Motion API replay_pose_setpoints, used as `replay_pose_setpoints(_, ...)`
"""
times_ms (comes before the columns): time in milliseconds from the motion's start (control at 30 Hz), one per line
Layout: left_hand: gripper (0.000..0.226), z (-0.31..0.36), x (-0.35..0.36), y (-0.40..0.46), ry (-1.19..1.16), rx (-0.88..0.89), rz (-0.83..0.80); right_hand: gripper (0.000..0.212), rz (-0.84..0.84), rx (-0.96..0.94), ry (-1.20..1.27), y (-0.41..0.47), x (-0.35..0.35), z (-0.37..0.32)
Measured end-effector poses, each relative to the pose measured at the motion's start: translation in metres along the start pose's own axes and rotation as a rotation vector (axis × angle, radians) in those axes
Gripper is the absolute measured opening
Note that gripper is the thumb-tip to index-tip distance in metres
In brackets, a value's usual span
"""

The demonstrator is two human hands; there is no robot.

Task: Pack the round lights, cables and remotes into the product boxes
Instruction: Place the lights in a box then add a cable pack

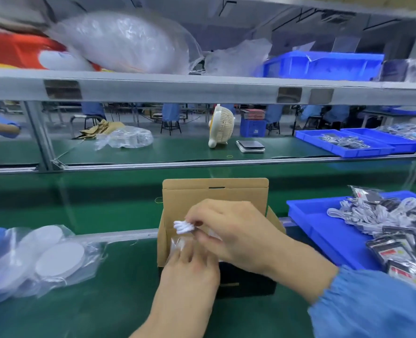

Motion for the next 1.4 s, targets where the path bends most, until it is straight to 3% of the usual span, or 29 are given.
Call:
replay_pose_setpoints(67,0.046,0.006,-0.006,0.0,-0.069,0.049,0.057,0.021,-0.183,-0.041,-0.012,0.008,0.036,0.007)
replay_pose_setpoints(133,0.012,0.011,-0.015,-0.003,-0.094,0.076,0.19,0.025,-0.329,-0.065,-0.024,0.014,0.062,0.016)
replay_pose_setpoints(233,0.029,0.031,-0.014,-0.009,-0.118,0.153,0.248,0.026,-0.401,0.039,0.071,0.018,0.077,0.03)
replay_pose_setpoints(333,0.025,0.056,-0.025,-0.016,-0.23,0.317,0.224,0.022,-0.452,0.145,0.158,0.012,0.081,0.036)
replay_pose_setpoints(433,0.055,0.054,-0.045,-0.014,-0.179,0.298,0.186,0.022,-0.485,0.182,0.045,0.002,0.085,0.038)
replay_pose_setpoints(500,0.062,0.054,-0.061,-0.014,-0.307,0.323,0.315,0.028,-0.545,0.217,-0.017,-0.005,0.088,0.035)
replay_pose_setpoints(600,0.047,0.044,-0.076,-0.021,-0.433,0.362,0.663,0.024,-0.707,0.19,-0.16,-0.001,0.094,0.025)
replay_pose_setpoints(667,0.035,0.028,-0.08,-0.021,-0.499,0.33,0.74,0.016,-0.774,0.118,-0.26,0.005,0.091,0.016)
replay_pose_setpoints(733,0.03,0.001,-0.075,-0.013,-0.549,0.189,0.703,0.013,-0.652,0.125,-0.225,0.007,0.071,0.013)
replay_pose_setpoints(800,0.031,-0.027,-0.063,-0.002,-0.554,0.006,0.58,0.021,-0.343,0.236,-0.111,-0.005,0.028,0.028)
replay_pose_setpoints(867,0.045,-0.039,-0.042,0.005,-0.443,-0.087,0.315,0.019,0.003,0.39,-0.107,-0.039,-0.035,0.063)
replay_pose_setpoints(933,0.068,-0.032,-0.022,0.006,-0.176,-0.04,0.061,0.016,0.125,0.568,-0.365,-0.095,-0.096,0.112)
replay_pose_setpoints(967,0.079,-0.026,-0.012,0.005,-0.07,-0.015,-0.057,0.018,0.029,0.723,-0.536,-0.13,-0.117,0.144)
replay_pose_setpoints(1033,0.093,-0.019,0.01,-0.003,0.074,-0.017,-0.27,0.031,-0.349,1.022,-0.787,-0.199,-0.136,0.194)
replay_pose_setpoints(1100,0.092,-0.016,0.024,-0.007,0.111,-0.004,-0.349,0.047,-0.587,1.12,-0.869,-0.246,-0.134,0.215)
replay_pose_setpoints(1267,0.079,-0.024,0.026,0.003,0.037,-0.024,-0.357,0.065,-0.482,1.147,-0.609,-0.241,-0.126,0.232)
replay_pose_setpoints(1400,0.085,-0.022,0.028,0.008,0.165,-0.04,-0.366,0.035,-0.625,1.103,-0.486,-0.213,-0.125,0.236)
Point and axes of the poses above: each hand's wrist, its own y-axis towards the middle knuckle, its own x-axis out of the palm, z = x × y, the point moved 8 cm from there along y, towards the middle knuckle, and after that the axes turned 9 degrees about z, right-handed, at the moved point
